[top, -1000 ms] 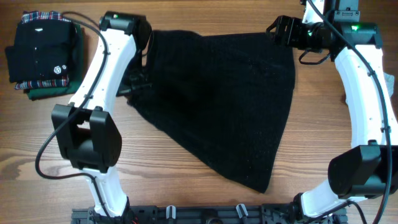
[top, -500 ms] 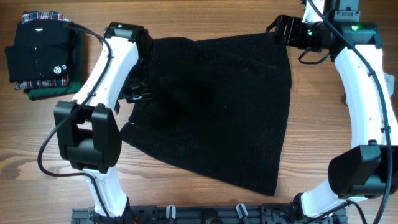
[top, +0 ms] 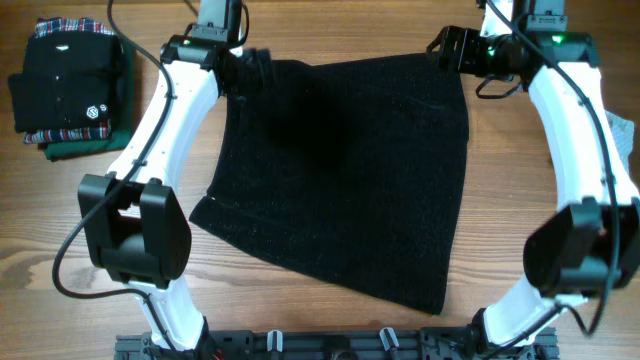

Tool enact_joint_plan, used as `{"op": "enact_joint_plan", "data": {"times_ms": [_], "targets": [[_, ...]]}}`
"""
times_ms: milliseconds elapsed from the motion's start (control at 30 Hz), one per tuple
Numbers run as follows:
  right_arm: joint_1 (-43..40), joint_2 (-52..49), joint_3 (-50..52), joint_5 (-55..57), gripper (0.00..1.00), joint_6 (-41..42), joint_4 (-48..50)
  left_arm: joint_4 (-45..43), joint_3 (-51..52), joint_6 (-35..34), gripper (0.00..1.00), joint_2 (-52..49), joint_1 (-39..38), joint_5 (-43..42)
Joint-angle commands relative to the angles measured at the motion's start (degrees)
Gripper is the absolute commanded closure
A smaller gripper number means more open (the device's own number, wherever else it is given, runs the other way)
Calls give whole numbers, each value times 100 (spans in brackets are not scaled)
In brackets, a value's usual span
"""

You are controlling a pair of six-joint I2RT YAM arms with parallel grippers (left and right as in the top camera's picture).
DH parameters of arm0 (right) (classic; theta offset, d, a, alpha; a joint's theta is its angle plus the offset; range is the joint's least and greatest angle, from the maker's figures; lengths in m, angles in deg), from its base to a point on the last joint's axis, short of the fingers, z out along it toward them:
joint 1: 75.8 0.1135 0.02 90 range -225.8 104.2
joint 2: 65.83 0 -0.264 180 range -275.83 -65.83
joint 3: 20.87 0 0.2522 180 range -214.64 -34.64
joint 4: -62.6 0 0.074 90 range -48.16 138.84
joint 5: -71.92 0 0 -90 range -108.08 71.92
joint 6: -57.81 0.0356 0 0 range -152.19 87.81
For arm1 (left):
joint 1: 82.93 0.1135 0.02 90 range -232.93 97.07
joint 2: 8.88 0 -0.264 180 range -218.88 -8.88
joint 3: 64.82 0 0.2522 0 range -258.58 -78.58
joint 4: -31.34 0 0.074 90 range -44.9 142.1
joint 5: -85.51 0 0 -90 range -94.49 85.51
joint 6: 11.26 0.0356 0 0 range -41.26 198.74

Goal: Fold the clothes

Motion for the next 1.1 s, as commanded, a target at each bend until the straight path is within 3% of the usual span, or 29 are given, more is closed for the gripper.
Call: {"op": "enact_joint_plan", "data": {"times_ms": [0,233,333,400,433,567,600,633,867,1067], "targets": [[-199,-422,48,264,0,-310,234,-387,-24,715,10,-103,2,-398],[-551,-695,48,238,1,-428,695,-570,-24,955,12,-444,9,-470],[-597,-839,48,236,1,-442,791,-599,-24,953,18,-632,7,-553],[-597,-938,48,103,6,-479,807,-638,-24,953,23,-750,7,-581],[-581,-1012,48,-138,12,-592,815,-662,-24,951,27,-793,9,-610],[-485,-1276,48,-345,67,-522,909,-769,-24,946,44,-907,7,-619],[-437,-1370,48,-343,75,-424,944,-822,-24,940,46,-916,7,-616],[-389,-1451,48,-365,78,-420,966,-866,-24,933,47,-916,7,-619],[-181,-1869,48,-361,80,-417,1049,-1005,-24,933,48,-916,9,-651],[-177,-1952,48,-271,72,-420,1233,-868,-24,933,43,-883,52,-393]]}}
